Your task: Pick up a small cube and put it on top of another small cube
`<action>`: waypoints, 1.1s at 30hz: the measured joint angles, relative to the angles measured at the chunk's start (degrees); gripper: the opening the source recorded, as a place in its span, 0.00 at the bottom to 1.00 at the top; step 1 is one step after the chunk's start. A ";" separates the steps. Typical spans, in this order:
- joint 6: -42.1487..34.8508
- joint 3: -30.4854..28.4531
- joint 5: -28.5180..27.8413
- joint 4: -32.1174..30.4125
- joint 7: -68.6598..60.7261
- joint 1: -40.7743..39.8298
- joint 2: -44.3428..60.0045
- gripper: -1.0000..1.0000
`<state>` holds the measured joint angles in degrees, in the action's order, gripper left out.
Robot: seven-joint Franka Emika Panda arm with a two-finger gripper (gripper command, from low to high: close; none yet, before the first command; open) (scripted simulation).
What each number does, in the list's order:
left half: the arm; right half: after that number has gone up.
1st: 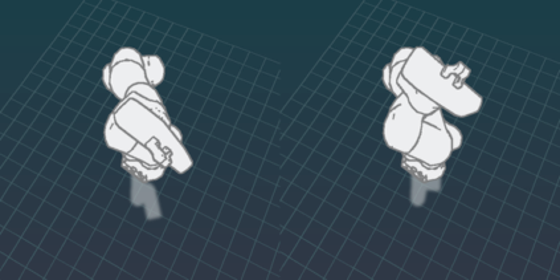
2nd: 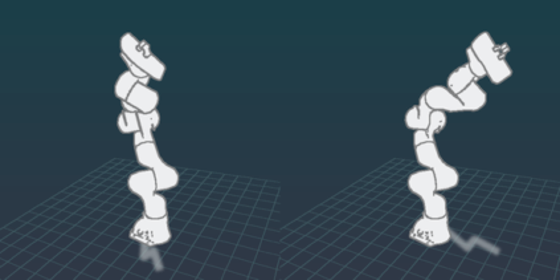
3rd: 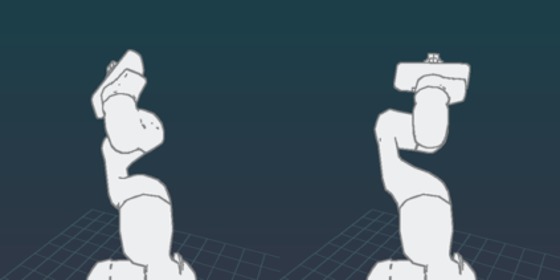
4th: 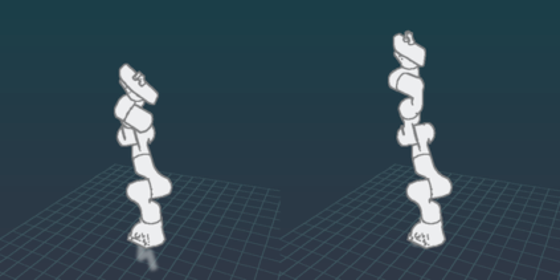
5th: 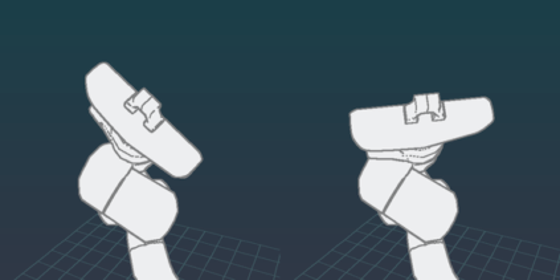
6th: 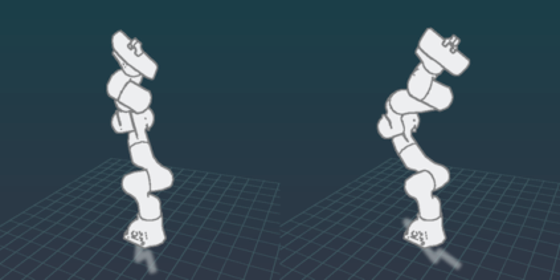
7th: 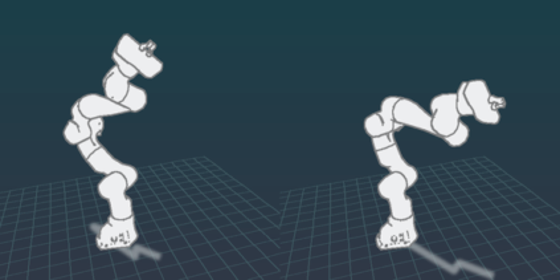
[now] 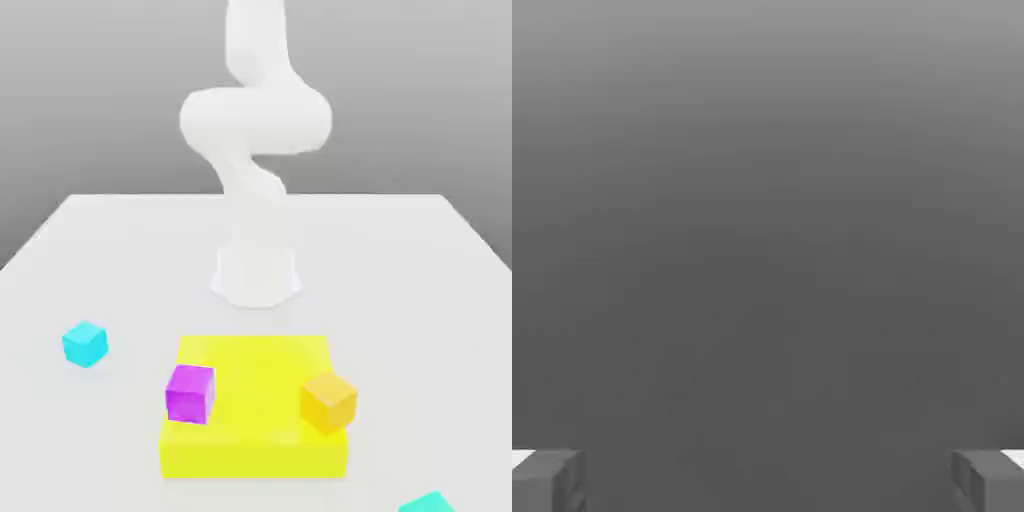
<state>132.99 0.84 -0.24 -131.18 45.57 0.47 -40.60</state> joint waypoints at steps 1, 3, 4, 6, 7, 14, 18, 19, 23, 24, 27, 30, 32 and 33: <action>0.52 0.37 -0.11 0.26 -0.11 0.21 2.26 0.50; 1.51 1.09 -0.36 0.76 -0.29 0.59 6.54 0.50; 2.00 1.44 -0.49 1.00 -0.37 0.79 8.64 0.50; 2.96 2.14 -0.80 1.48 -0.50 1.19 12.80 0.50; 3.44 2.51 -0.96 1.72 -0.56 1.37 14.88 0.50; 6.79 5.03 -2.48 3.40 -0.68 2.79 29.41 0.50; 8.69 6.29 -3.65 4.37 -0.55 4.06 37.74 0.50; 9.16 6.50 -3.96 4.61 -0.51 4.54 39.82 0.50; 11.06 7.00 -5.10 5.57 -0.39 6.08 48.16 0.50; 11.53 7.13 -5.36 5.82 -0.39 6.41 50.24 0.50; 12.96 7.64 -6.11 6.54 -0.37 7.44 56.49 0.50; 14.38 8.10 -6.76 7.27 -0.44 8.61 62.72 0.50; 16.46 7.80 -7.45 7.97 -0.12 9.35 66.88 0.50; 17.88 7.42 -7.87 8.40 0.15 9.73 68.96 0.50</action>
<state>150.87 8.26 -8.11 -122.78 45.72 10.20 28.35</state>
